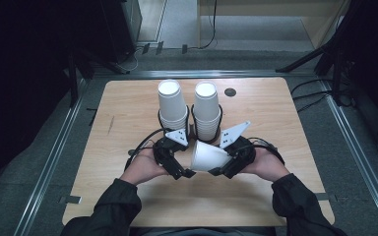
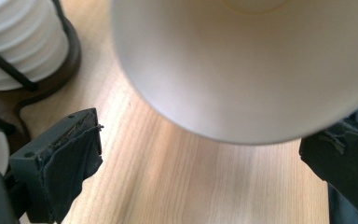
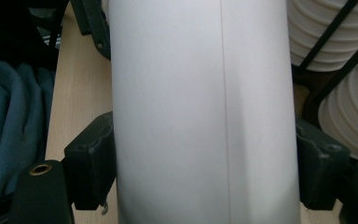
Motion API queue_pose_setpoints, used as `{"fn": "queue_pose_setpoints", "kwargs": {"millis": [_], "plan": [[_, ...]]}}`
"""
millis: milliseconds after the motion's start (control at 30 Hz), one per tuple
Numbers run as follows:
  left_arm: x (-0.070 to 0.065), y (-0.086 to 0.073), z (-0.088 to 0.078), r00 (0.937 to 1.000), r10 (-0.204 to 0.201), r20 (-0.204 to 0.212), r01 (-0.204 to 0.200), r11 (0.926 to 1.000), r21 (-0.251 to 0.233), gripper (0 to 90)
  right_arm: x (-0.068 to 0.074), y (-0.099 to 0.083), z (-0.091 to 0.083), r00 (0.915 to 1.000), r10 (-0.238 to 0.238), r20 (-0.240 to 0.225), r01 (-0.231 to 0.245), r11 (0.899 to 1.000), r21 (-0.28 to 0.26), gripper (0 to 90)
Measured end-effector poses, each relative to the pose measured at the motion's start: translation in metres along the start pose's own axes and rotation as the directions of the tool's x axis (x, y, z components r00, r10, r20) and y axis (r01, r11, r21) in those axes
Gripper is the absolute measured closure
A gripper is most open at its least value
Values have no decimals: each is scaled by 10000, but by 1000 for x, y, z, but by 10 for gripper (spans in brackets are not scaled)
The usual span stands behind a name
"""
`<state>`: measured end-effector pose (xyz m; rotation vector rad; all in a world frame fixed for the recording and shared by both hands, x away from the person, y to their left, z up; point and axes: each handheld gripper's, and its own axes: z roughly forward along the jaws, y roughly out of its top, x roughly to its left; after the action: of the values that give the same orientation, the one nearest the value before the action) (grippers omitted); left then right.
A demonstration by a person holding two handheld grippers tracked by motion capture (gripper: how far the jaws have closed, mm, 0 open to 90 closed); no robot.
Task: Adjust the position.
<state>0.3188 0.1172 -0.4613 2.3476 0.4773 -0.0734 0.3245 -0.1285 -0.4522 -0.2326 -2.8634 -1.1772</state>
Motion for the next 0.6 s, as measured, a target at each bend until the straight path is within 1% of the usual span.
{"fn": "queue_pose_setpoints", "kwargs": {"millis": [33, 67, 133, 167, 267, 367, 400, 533, 600], "plan": [[1, 0, -2, 10000, -87, 13, 87, 9998, -203, 0, 0, -1, -2, 9999, 106, -4, -106, 9999, -54, 215], [1, 0, -4, 9998, -174, 100, 178, 9990, -411, 0, -1, -3, -4, 10000, 40, 52, -39, 9998, -182, 215], [2, 0, -8, 9993, -292, 246, 309, 9969, -717, 0, -2, -5, -8, 9997, 258, 11, -257, 9988, -406, 215], [3, 0, -9, 9987, -353, 379, 384, 9956, -851, 0, -3, -6, -9, 9996, 283, 61, -280, 9982, -540, 215], [3, 0, -10, 9983, -388, 445, 428, 9946, -941, 0, -4, -7, -11, 9994, 337, 25, -334, 9965, -766, 215], [0, 1, -9, 9983, -256, 520, 314, 9929, -1146, 0, -4, -7, -12, 9995, 310, -81, -317, 9943, -1013, 215], [-1, 2, -9, 9978, -223, 620, 297, 9921, -1217, 0, -3, -7, -12, 9997, 234, -96, -243, 9937, -1092, 215], [-4, 5, -8, 9971, -153, 741, 262, 9886, -1483, 0, -2, -4, -10, 9995, 119, -290, -157, 9909, -1334, 215], [-5, 6, -8, 9957, -268, 886, 413, 9854, -1652, 0, 0, -3, -8, 9992, 14, -390, -68, 9902, -1394, 215]]}}
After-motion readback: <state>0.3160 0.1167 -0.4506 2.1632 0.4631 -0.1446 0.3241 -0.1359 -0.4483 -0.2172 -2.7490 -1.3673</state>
